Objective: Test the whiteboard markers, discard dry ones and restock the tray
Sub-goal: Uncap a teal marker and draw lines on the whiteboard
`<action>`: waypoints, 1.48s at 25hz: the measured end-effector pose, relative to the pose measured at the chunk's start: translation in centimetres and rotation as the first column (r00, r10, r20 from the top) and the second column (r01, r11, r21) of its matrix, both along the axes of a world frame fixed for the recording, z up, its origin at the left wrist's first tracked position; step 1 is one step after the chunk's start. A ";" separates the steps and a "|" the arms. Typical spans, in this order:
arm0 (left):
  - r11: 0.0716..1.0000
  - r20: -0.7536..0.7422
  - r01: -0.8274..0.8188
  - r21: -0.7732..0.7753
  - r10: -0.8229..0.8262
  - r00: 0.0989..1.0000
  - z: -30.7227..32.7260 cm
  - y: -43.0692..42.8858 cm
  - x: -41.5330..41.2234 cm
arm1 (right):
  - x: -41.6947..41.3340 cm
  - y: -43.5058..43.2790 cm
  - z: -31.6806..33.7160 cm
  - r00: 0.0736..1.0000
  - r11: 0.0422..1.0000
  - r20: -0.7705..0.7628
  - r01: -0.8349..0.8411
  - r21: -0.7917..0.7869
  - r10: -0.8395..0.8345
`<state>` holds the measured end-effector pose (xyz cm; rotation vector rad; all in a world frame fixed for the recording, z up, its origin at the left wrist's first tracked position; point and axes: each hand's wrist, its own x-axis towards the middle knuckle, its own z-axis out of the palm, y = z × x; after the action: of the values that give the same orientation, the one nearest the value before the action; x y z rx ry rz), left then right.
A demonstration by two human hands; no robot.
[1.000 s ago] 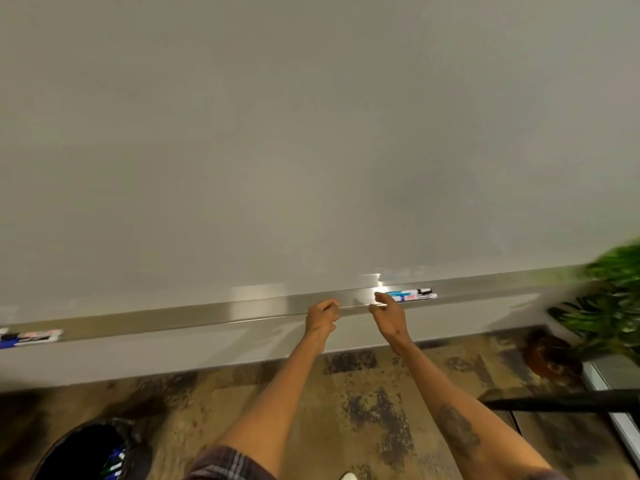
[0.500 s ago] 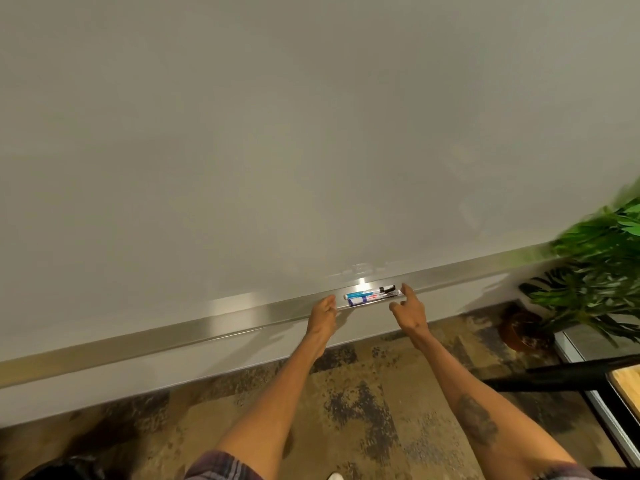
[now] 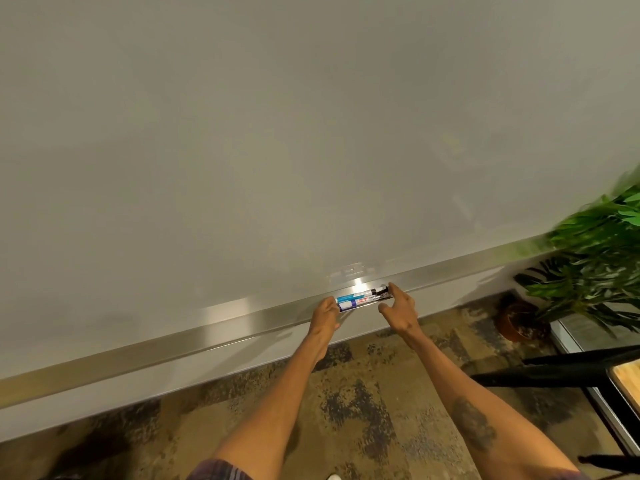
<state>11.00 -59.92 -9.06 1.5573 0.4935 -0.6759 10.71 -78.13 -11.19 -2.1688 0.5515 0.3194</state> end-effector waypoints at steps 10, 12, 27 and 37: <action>0.994 0.070 -0.087 -0.073 0.092 0.993 2.8 2.8 -0.8 | 0.1 5.1 4.4 0.869 0.937 0.356 0.287 0.199 -0.342; 0.998 0.091 -0.041 -0.057 0.046 0.995 3.7 4.1 -1.6 | -0.1 7.3 6.0 0.812 0.900 0.397 0.340 0.274 -0.428; 0.960 0.257 -0.274 -0.056 0.279 0.925 9.4 22.5 -5.6 | -6.1 29.6 10.4 0.830 0.943 0.554 -0.128 0.307 -0.068; 0.785 0.397 -0.534 -0.314 0.620 0.677 15.7 33.4 -7.5 | -7.4 43.3 16.0 0.731 0.886 0.647 -0.425 0.184 0.216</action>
<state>3.50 -26.53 6.66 1.2323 0.4952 0.1757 3.29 -34.83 4.82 -1.8830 -0.2524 -0.1221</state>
